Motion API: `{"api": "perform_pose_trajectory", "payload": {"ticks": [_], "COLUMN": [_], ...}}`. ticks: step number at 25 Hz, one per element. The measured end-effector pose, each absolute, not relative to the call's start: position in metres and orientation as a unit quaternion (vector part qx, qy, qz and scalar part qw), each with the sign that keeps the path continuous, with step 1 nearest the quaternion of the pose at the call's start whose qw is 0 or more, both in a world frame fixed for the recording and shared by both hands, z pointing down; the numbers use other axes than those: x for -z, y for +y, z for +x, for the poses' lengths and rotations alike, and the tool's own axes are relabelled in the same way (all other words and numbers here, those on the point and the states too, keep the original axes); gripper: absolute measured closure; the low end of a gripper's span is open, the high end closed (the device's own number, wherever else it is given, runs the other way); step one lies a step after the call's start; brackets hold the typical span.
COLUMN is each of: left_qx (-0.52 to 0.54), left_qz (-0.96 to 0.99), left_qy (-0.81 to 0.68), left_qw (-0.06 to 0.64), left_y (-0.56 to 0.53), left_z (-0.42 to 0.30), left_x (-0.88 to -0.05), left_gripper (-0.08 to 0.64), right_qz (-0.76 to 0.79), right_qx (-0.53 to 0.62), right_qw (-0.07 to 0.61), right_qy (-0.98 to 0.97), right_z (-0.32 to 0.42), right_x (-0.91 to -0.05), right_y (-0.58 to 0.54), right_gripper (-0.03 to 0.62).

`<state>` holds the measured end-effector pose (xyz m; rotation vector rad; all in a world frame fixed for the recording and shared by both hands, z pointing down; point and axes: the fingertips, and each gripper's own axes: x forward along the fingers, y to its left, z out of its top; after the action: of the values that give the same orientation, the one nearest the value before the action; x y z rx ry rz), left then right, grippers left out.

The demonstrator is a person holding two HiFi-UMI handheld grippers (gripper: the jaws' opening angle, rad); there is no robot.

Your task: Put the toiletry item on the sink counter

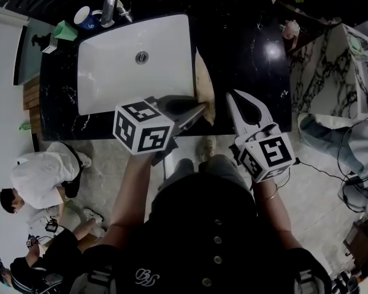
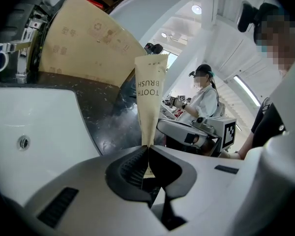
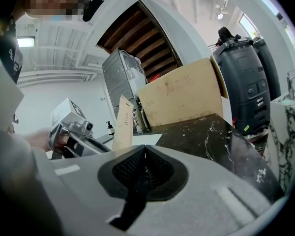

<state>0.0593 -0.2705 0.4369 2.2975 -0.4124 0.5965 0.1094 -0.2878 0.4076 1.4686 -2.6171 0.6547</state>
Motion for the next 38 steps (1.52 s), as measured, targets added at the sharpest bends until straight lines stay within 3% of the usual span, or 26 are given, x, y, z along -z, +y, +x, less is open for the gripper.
{"api": "perform_pose_trajectory", "payload": {"ticks": [15,38], "left_qx": [-0.254,-0.266], "left_qz": [0.875,0.882], "left_qy": [-0.148,-0.188], "left_qw": [0.384,0.339], "left_y": [-0.28,-0.308], "left_z": [0.067,0.087], "left_x": [-0.451,-0.461], "left_gripper": [0.545,0.545], "right_qz": [0.486,0.493], "right_qx": [-0.193,-0.197], "right_qw": [0.051,0.047], "right_qy": [-0.851,-0.846], "right_z": [0.107,0.124], "right_x": [-0.409,-0.409], "right_y": [-0.296,-0.298], "right_gripper": [0.589,0.589]}}
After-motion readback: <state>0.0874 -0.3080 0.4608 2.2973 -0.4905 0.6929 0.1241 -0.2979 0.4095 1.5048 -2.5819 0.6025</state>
